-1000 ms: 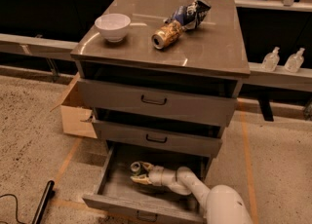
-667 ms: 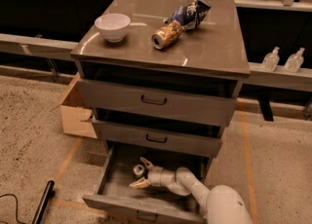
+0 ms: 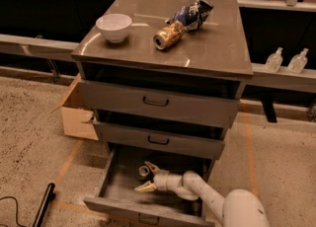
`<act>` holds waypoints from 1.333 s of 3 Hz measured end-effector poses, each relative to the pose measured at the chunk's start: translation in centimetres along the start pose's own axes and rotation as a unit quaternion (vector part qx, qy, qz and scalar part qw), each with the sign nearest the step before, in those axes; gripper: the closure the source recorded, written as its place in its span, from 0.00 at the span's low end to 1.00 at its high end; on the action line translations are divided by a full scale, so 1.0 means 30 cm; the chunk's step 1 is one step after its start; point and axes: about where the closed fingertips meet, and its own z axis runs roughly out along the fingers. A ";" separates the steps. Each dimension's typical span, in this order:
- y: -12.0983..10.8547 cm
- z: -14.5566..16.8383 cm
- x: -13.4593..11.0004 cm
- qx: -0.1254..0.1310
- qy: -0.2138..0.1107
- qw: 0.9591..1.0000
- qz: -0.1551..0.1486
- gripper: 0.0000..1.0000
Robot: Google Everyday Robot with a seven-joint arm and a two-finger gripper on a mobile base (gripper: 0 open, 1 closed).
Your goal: Place green can into bottom drawer
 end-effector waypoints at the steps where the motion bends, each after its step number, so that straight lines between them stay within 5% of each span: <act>1: 0.009 -0.073 -0.031 0.011 0.013 1.000 -0.009 0.20; 3: 0.034 -0.307 -0.085 0.068 0.053 0.996 -0.017 0.20; 4: 0.038 -0.427 -0.117 0.142 0.054 0.988 0.040 0.01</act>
Offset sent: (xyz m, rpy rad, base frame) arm -0.0314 -0.0749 0.0396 -0.1201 -0.0305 -0.1114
